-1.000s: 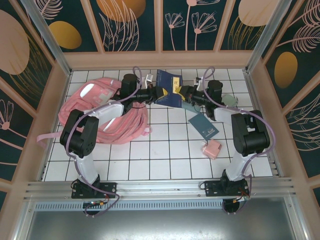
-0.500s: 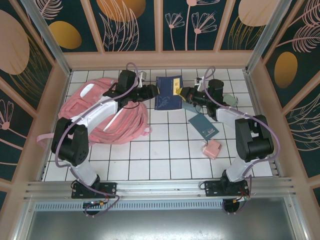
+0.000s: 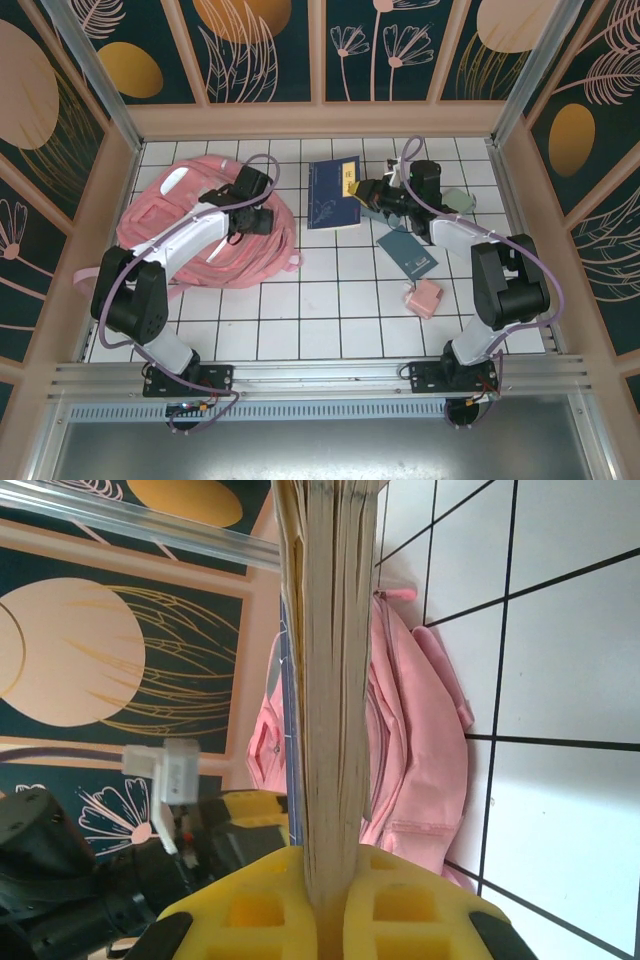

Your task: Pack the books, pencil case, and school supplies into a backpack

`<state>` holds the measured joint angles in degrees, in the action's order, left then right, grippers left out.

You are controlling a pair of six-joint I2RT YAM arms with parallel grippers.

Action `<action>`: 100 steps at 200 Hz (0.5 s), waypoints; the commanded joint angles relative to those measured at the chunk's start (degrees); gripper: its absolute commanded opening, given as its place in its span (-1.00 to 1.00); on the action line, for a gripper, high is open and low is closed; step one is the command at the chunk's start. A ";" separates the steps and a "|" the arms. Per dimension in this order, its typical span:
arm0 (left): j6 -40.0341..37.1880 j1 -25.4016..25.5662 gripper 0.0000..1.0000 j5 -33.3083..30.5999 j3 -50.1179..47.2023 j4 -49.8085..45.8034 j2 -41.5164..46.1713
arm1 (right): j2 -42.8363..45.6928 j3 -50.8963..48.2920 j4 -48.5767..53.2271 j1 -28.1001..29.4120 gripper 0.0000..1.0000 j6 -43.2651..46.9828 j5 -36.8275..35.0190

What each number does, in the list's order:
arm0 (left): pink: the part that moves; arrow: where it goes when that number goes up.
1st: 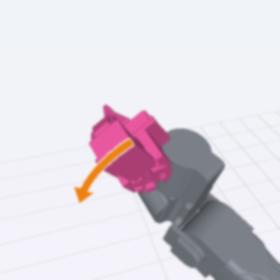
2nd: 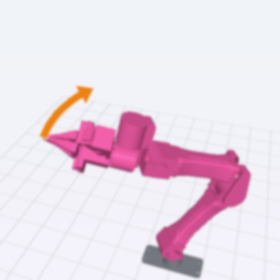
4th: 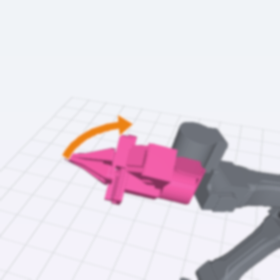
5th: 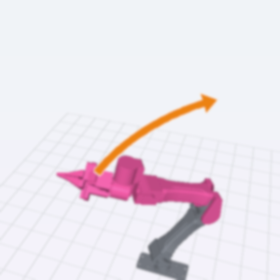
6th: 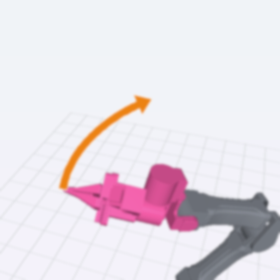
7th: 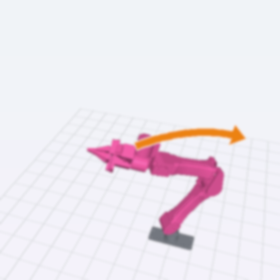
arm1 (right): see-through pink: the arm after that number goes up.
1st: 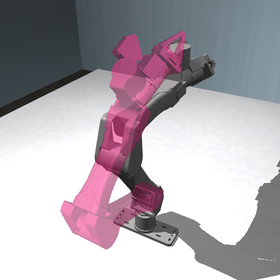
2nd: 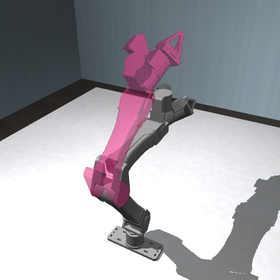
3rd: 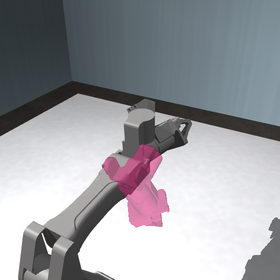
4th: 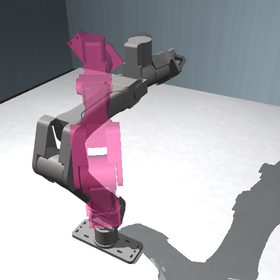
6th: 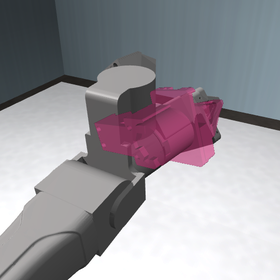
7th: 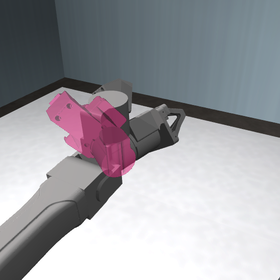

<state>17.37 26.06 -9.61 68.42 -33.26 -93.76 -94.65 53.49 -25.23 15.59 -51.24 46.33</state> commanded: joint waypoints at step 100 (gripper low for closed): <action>-3.33 3.35 -1.00 -9.54 2.53 -5.98 -7.34 | 0.73 0.11 -0.75 1.36 -1.00 1.80 0.21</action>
<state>12.97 28.95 -19.18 68.16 -36.69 -100.92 -94.65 53.49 -24.97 16.58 -50.85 46.30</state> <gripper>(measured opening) 0.047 0.097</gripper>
